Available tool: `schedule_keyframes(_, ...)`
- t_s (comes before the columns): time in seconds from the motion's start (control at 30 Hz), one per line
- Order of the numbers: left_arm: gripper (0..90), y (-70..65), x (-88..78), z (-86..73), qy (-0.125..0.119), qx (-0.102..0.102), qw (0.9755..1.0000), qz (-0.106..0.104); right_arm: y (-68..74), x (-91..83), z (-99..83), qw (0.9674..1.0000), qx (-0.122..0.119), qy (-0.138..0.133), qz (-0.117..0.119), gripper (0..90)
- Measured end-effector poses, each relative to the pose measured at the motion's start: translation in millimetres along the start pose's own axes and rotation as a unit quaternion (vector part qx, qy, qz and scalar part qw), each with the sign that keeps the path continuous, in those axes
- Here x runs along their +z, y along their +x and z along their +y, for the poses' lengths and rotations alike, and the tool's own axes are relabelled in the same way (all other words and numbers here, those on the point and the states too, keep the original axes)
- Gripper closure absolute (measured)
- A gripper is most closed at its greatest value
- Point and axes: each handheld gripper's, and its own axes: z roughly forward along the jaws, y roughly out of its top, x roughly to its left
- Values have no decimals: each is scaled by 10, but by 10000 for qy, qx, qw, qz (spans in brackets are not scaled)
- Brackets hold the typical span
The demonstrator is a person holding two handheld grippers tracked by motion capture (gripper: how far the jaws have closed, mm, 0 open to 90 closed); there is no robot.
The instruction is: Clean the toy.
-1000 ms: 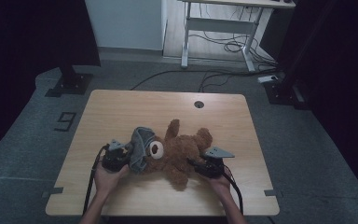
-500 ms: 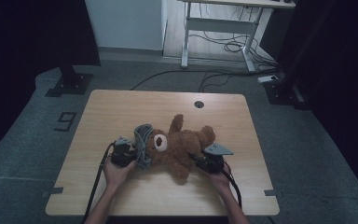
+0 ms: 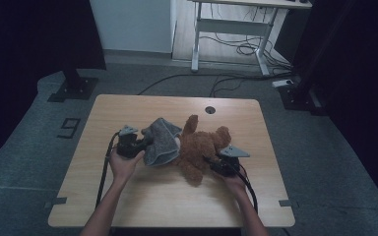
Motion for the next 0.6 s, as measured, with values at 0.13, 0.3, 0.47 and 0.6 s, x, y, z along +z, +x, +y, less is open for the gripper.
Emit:
schedule_keyframes(0.13,843,-238,158,281,-27,299,9995,-104,41,-37,-37,9999,-116,29,0,620)
schedule_keyframes(0.3,839,-322,470,359,375,254,9988,-161,83,-74,-85,9998,-212,-13,-8,613)
schedule_keyframes(0.47,839,-326,603,161,431,88,9985,-323,98,-96,-122,9997,-248,-18,66,588)
schedule_keyframes(0.6,840,-365,554,45,338,210,9987,-308,141,-115,-127,9997,-246,41,41,559)
